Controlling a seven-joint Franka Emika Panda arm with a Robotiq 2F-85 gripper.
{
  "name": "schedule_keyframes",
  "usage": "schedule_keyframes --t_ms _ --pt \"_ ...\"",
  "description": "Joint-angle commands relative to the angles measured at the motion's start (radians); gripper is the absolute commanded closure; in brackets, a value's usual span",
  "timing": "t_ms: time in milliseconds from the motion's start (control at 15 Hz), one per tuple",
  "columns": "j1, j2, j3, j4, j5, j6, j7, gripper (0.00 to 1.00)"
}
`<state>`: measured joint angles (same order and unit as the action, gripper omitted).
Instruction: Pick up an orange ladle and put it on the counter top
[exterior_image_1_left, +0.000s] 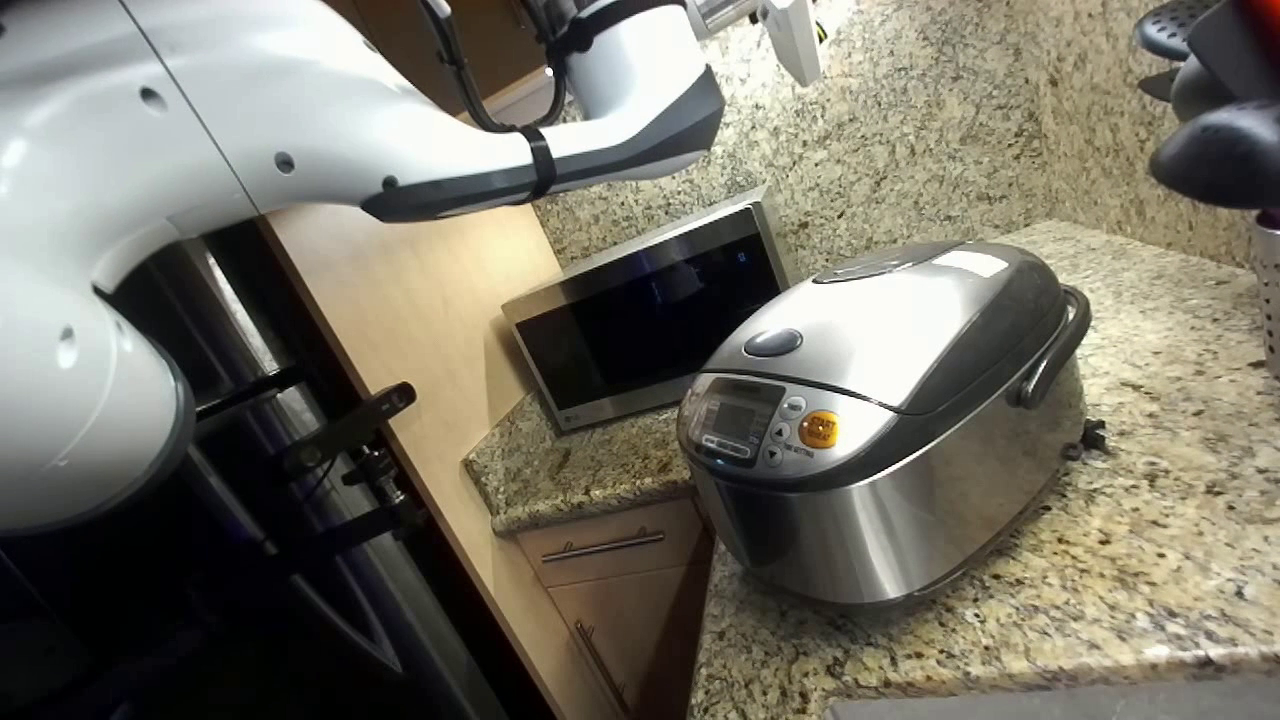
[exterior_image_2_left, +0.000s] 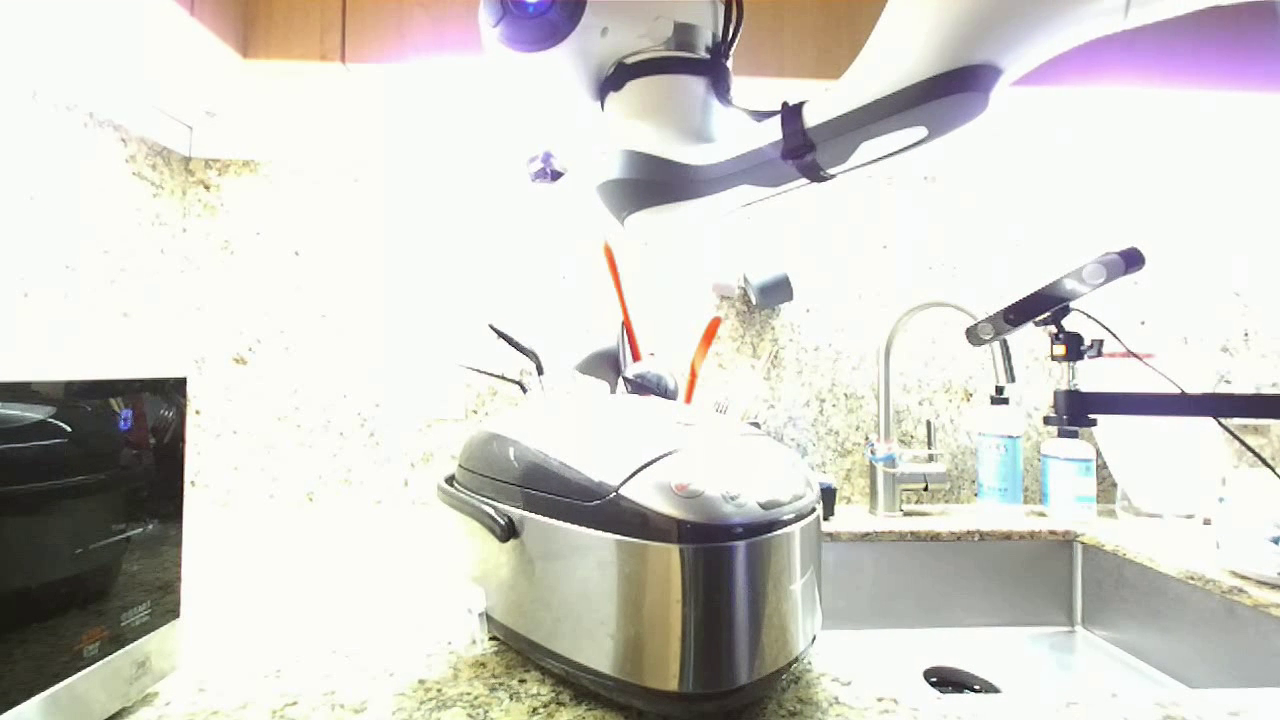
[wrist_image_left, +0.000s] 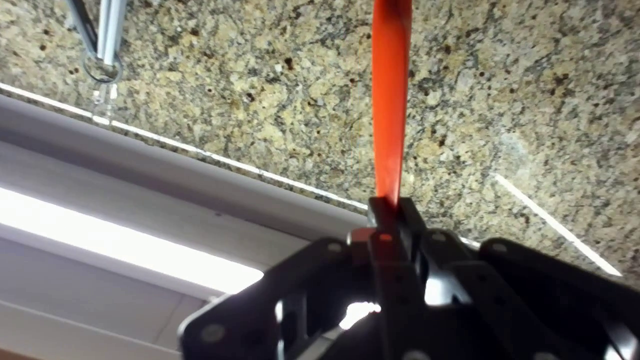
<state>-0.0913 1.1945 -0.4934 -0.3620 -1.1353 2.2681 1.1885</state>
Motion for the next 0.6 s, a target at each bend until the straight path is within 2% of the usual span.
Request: schedule_keyframes --t_ms 0,133,267,533 --pt "-0.044 -0.022 0.105 0.000 0.074 0.152 -0.172 0.98" --pt "-0.070 -0.021 0.167 0.001 0.159 0.221 -0.303 0.98" --pt "-0.086 -0.019 0.192 0.002 0.238 0.244 -0.411 0.98" --pt "-0.099 -0.018 0.178 0.004 0.370 0.254 -0.556 0.98"
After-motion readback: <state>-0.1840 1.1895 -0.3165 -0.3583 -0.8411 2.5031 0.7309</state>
